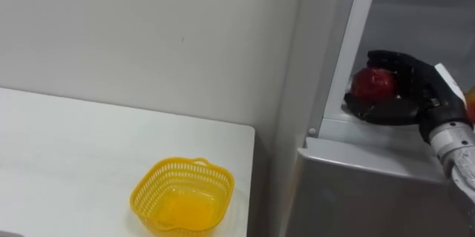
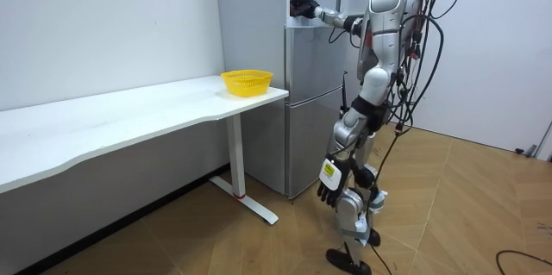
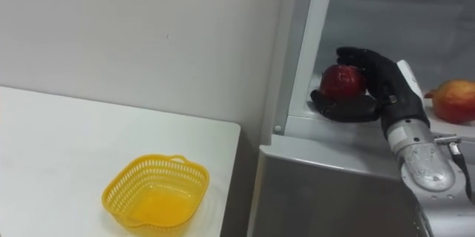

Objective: Retrieve from the upper fridge

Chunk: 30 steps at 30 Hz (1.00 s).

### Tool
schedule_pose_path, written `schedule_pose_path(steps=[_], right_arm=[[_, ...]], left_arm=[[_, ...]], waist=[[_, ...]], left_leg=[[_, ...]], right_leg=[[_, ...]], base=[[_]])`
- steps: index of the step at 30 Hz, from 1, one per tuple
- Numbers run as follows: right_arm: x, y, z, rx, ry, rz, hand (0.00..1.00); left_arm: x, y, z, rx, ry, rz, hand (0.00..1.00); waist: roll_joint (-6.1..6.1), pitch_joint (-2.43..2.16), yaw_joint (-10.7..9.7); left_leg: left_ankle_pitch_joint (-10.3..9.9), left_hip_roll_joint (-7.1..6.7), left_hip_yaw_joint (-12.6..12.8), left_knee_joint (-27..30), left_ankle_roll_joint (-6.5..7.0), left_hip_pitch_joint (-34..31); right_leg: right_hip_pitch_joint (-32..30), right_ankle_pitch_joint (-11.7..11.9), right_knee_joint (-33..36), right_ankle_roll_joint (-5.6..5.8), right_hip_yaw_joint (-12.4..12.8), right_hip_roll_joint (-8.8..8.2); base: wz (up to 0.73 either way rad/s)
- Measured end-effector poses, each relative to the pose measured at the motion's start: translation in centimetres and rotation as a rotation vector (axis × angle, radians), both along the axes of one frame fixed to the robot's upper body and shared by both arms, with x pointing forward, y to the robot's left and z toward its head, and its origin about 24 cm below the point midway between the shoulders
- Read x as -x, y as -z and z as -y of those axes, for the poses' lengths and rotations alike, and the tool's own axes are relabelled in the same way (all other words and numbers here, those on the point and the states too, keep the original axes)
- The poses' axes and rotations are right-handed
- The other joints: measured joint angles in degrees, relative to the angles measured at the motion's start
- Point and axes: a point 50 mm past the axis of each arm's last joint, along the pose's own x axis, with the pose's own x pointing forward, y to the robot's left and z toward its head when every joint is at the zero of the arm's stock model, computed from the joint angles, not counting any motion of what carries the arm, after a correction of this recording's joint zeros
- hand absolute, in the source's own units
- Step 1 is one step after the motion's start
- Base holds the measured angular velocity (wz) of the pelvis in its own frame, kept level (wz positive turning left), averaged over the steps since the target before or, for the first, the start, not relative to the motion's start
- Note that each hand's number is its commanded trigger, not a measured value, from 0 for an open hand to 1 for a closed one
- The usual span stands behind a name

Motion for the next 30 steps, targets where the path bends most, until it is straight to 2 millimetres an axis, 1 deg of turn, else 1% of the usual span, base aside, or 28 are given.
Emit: schedule_pose_path(steps=[1, 2, 5, 11, 16, 19, 21, 23, 24, 26, 28, 30], right_arm=[[0.0, 0.0, 0.0, 0.001, 0.000, -0.003, 1.00], [0.0, -0.1, 0.1, -0.001, 0.001, -0.008, 1.00], [0.0, -0.1, 0.4, -0.006, 0.012, -0.014, 1.00], [0.0, -0.2, 0.6, 0.000, 0.019, -0.018, 1.00], [0.0, -0.3, 0.5, -0.021, 0.014, -0.015, 1.00], [0.1, -0.3, 0.5, -0.030, 0.017, -0.010, 1.00], [0.2, -0.8, 0.2, -0.029, 0.012, 0.015, 1.00], [0.4, -1.3, -0.1, -0.025, 0.011, 0.046, 1.00], [0.7, -1.6, -0.3, -0.026, 0.013, 0.068, 1.00], [0.9, -1.9, -0.6, -0.024, 0.010, 0.092, 1.00], [1.5, -1.9, -0.7, -0.016, 0.017, 0.111, 1.00], [3.0, -1.6, -1.6, -0.005, 0.017, 0.163, 1.00]], left_arm=[[0.0, 0.0, 0.0, -0.002, -0.001, 0.000, 0.00], [0.0, 0.0, -0.1, -0.007, -0.001, 0.000, 0.00], [0.1, 0.0, -0.1, -0.009, -0.001, -0.002, 0.00], [0.1, 0.0, -0.2, -0.011, -0.002, -0.003, 0.00], [0.1, -0.1, -0.2, -0.010, -0.007, -0.004, 0.00], [-0.1, -0.1, -0.2, -0.005, -0.011, 0.000, 0.00], [-0.3, -0.1, -0.2, -0.004, -0.009, 0.005, 0.00], [-0.5, -0.1, -0.2, -0.004, -0.007, 0.011, 0.00], [-0.5, -0.1, -0.2, -0.008, -0.006, 0.013, 0.00], [-0.5, -0.1, -0.3, -0.021, -0.006, 0.017, 0.00], [-0.5, -0.1, -0.4, -0.033, -0.008, 0.026, 0.00], [-0.6, -0.1, -0.3, -0.042, 0.001, 0.036, 0.00]], waist=[[-0.07, 0.01, -0.01], [-0.38, -0.18, -0.05], [-0.81, -0.29, -0.01], [-1.46, -0.05, -0.03], [-1.50, 0.01, -0.13], [-1.31, 0.15, -0.09], [-0.87, 0.45, 0.06], [-0.68, 0.53, 0.04], [-0.41, 0.35, 0.02], [-0.04, 0.29, 0.01], [0.18, 0.15, -0.02], [0.69, 0.10, -0.07]], left_leg=[[0.00, 0.00, 0.00, 0.00, 0.00, -0.03], [0.00, 0.00, 0.05, 0.01, 0.00, -0.03], [0.01, 0.00, 0.08, 0.04, 0.00, -0.03], [0.01, 0.02, 0.05, 0.04, 0.00, -0.05], [0.01, 0.03, 0.13, -0.01, 0.00, -0.03], [0.01, 0.05, 0.16, -0.02, 0.00, -0.01], [0.00, 0.07, 0.45, -0.08, 0.00, -0.29], [0.00, 0.07, 0.64, -0.15, 0.00, -0.58], [0.00, 0.06, 0.65, -0.14, 0.00, -1.00], [0.01, 0.13, 0.78, -0.08, 0.00, -1.15], [0.01, 0.19, 0.85, 0.00, 0.00, -1.15], [0.00, 0.19, 0.85, -0.02, 0.00, -1.05]], right_leg=[[0.00, 0.00, 0.00, 0.00, -0.01, 0.00], [-0.13, 0.00, 0.01, 0.00, -0.03, -0.01], [-0.19, -0.01, -0.02, 0.00, -0.14, -0.05], [-0.16, -0.01, -0.11, 0.00, -0.43, -0.11], [-0.13, -0.01, -0.11, 0.00, -0.52, -0.15], [-0.09, -0.01, -0.09, 0.00, -0.35, -0.08], [-0.47, 0.00, -0.02, 0.00, -0.04, 0.01], [-0.68, 0.02, 0.12, 0.00, 0.15, 0.02], [-1.15, 0.03, 0.21, 0.00, 0.19, 0.01], [-1.74, 0.03, 0.72, -0.01, 0.67, 0.09], [-1.73, 0.03, 0.68, -0.01, 1.00, 0.17], [-1.62, 0.03, 0.58, 0.00, 0.93, 0.18]], base=[[0.00], [0.00], [0.00], [0.00], [0.00], [0.00], [-0.07], [-0.06], [-0.04], [-0.07], [-0.03], [-0.02]])
